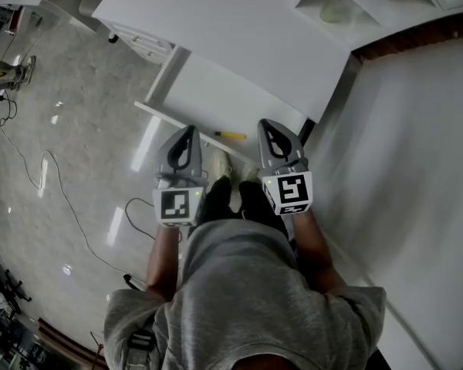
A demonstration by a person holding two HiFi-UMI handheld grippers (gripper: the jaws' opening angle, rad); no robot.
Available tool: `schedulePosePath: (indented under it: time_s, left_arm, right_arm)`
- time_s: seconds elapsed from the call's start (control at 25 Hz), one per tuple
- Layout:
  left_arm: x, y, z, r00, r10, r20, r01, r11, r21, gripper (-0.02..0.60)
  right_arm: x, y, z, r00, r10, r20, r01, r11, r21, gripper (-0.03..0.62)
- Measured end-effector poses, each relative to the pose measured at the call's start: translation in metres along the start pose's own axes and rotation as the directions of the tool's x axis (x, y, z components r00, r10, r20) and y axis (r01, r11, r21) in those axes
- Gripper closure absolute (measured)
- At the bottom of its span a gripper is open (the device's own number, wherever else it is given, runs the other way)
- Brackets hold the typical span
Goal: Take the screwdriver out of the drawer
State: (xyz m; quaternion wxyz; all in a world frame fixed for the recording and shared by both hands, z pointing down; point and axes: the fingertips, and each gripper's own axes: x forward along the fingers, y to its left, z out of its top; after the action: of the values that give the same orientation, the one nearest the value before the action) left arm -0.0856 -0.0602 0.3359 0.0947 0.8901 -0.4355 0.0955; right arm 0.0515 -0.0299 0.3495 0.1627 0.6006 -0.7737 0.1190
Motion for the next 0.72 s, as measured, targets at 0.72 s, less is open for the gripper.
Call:
schedulePosePath:
  time_s: [0.72]
  left_arm:
    - [0.007, 0.013, -0.087, 0.986, 0.104, -0.133, -0.114, 0.991, -0.074, 0.569]
  right_arm:
    - [0.050, 0.014, -0.079, 0.966, 0.185, -0.180, -0.190, 0.982, -0.010, 0.591]
